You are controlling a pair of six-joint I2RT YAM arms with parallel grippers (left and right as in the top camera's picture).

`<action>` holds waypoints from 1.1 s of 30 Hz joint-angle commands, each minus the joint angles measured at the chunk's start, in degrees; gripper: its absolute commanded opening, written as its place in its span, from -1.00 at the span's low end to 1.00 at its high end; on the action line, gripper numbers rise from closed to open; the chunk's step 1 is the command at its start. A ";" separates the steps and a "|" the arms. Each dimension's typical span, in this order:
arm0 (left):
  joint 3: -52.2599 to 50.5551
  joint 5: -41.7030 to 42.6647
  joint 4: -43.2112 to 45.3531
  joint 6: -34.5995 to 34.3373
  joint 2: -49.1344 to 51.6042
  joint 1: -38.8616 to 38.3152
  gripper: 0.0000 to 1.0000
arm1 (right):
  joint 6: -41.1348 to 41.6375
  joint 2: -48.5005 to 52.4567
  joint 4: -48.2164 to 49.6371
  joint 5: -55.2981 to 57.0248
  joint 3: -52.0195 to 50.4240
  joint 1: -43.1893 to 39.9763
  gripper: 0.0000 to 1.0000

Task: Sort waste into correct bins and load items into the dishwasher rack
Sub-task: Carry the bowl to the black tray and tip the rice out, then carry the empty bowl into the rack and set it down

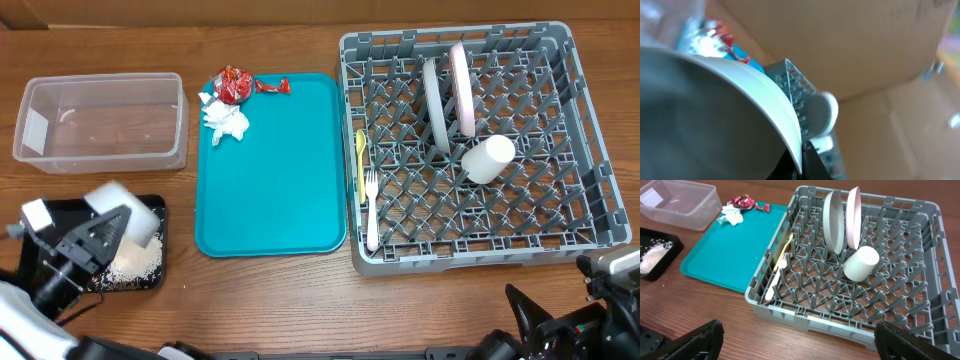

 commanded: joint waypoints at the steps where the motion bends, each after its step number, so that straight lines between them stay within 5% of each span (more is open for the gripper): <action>1: 7.34 2.32 0.66 3.54 -6.99 -8.92 -0.92 | 0.02 0.20 0.28 0.35 0.11 -0.11 1.00; 5: 13.90 2.23 10.29 -6.38 -8.02 -22.25 -0.92 | 0.02 0.20 0.28 0.35 0.11 -0.11 1.00; 12: 14.78 -15.58 65.37 -67.91 -5.01 -45.51 -0.92 | 0.02 0.20 0.28 0.35 0.11 -0.11 1.00; 19: 14.78 -21.66 93.00 -88.54 12.59 -65.81 -0.92 | 0.02 0.20 0.28 0.35 0.11 -0.11 1.00; 25: 14.78 -16.20 130.68 -112.32 34.56 -74.31 -0.92 | 0.02 0.20 0.31 0.35 0.11 -0.11 1.00; 30: 14.78 -16.22 150.92 -119.47 41.79 -77.55 -0.92 | 0.02 0.20 0.28 0.35 0.11 -0.11 1.00; 33: 14.78 -16.83 151.40 -119.25 44.68 -78.47 -0.92 | 0.02 0.20 0.28 0.35 0.11 -0.11 1.00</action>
